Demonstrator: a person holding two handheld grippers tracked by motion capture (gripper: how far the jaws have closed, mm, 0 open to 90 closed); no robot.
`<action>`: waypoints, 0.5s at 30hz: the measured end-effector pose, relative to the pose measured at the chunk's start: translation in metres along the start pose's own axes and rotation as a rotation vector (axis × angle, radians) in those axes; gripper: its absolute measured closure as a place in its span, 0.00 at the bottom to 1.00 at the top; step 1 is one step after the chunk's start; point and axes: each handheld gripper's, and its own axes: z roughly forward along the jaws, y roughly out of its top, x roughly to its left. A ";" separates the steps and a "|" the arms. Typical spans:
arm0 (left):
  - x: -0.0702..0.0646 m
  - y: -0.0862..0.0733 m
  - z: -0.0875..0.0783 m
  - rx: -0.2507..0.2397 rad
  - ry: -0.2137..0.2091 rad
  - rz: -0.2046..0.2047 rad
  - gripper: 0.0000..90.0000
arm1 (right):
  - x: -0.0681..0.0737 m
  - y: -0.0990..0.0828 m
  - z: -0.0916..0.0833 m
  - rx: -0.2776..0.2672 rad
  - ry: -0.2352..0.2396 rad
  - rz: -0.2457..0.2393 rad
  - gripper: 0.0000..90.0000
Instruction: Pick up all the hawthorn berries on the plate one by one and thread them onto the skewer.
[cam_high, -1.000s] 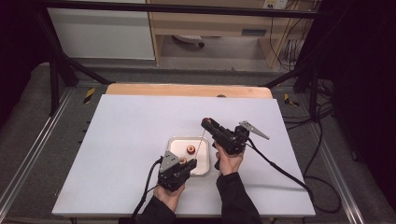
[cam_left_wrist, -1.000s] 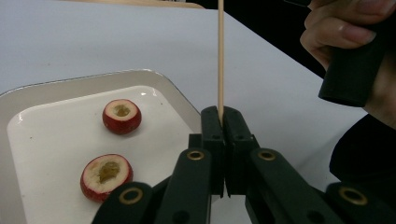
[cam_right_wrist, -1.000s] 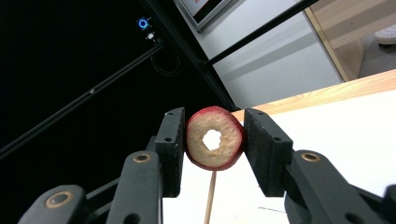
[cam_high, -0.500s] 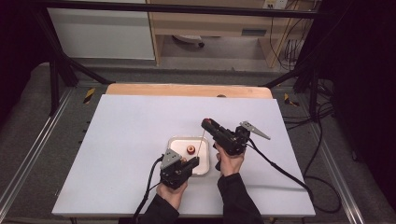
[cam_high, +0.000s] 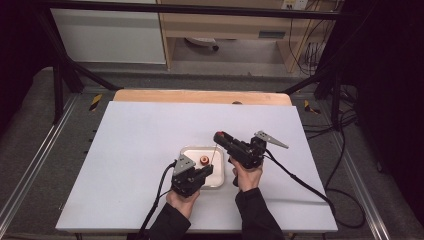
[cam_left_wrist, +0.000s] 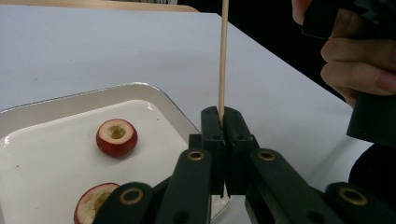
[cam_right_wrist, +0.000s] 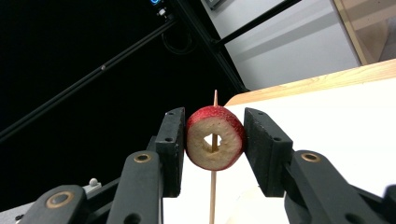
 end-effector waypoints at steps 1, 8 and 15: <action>0.000 0.000 0.000 0.000 -0.001 0.003 0.99 | 0.000 0.000 -0.001 0.003 -0.002 -0.001 0.67; 0.000 0.003 0.000 -0.006 -0.014 0.005 0.99 | 0.001 0.001 -0.005 0.024 0.004 -0.024 0.67; 0.003 0.009 -0.001 -0.007 -0.008 0.015 0.99 | 0.001 -0.010 -0.002 0.068 0.011 -0.018 0.67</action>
